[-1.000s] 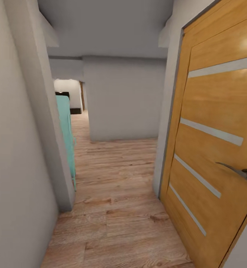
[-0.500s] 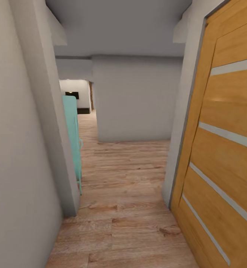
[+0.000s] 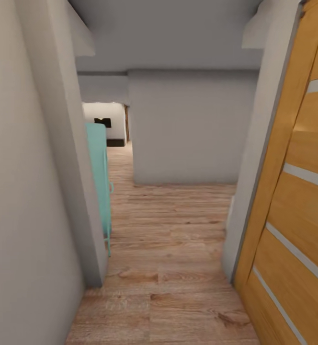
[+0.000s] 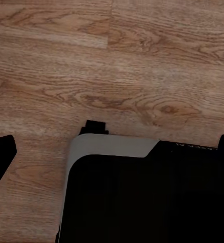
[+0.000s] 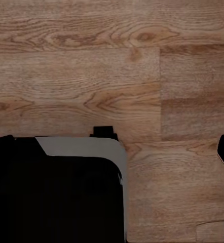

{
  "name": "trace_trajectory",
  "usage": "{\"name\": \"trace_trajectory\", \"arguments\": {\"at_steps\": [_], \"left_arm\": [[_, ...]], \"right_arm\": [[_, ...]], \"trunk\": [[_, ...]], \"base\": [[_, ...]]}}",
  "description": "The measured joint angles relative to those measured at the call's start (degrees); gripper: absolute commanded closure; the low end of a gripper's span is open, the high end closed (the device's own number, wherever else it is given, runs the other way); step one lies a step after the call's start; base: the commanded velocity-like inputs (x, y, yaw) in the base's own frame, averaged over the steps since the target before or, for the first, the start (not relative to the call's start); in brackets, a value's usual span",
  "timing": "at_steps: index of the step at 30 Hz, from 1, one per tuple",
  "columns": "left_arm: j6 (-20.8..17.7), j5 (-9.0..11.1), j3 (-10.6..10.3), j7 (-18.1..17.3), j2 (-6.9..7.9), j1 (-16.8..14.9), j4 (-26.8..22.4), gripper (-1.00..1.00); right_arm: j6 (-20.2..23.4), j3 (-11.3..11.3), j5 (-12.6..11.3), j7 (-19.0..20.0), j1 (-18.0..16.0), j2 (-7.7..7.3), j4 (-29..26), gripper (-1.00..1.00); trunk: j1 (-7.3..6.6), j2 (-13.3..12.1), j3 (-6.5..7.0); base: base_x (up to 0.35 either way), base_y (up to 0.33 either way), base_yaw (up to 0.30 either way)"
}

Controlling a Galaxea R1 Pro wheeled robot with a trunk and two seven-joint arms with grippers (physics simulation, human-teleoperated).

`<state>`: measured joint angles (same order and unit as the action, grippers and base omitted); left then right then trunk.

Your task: Move the two storage containers from the living room to the garage. In the garage, place one container on the floor and stack the other container on top of it (either order is fine).

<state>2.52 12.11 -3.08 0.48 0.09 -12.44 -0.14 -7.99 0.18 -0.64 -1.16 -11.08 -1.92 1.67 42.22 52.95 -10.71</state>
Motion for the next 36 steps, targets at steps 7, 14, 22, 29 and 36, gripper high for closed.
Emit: {"name": "trace_trajectory", "arguments": {"at_steps": [7, 14, 22, 29, 36], "left_arm": [[0.0, 0.0, 0.0, 0.0, 0.00, 0.0, 0.0, -1.00], [0.2, 0.0, -0.1, 0.0, 0.00, 0.0, 0.0, -1.00], [0.2, 0.0, 0.0, 0.0, 0.00, 0.0, 0.0, -1.00], [0.2, 0.0, 0.0, 0.0, 0.03, 0.0, 0.0, -1.00], [-0.1, 0.1, 0.0, 0.0, 0.08, 0.0, 0.0, -1.00]], "right_arm": [[0.1, 0.1, 0.1, 0.4, 0.0, -0.08, 0.0, -1.00], [0.1, 0.1, 0.0, 0.4, 0.0, -0.10, 0.0, -1.00], [0.1, 0.1, 0.0, 0.4, 0.0, -0.11, 0.0, -1.00], [0.1, 0.1, 0.0, 0.4, 0.0, -0.11, 0.0, -1.00], [0.1, 0.1, 0.0, 0.3, 0.0, -0.02, 0.0, -1.00]], "trunk": [[0.00, 0.0, 0.00], [0.00, 0.0, 0.00], [0.00, 0.0, 0.00], [0.00, 0.0, 0.00], [0.00, 0.0, 0.00]], "base": [[0.320, 0.000, 0.000], [0.320, 0.000, 0.000], [0.315, -0.052, 0.000], [0.297, -0.182, 0.000], [0.316, -0.033, 0.000]]}}
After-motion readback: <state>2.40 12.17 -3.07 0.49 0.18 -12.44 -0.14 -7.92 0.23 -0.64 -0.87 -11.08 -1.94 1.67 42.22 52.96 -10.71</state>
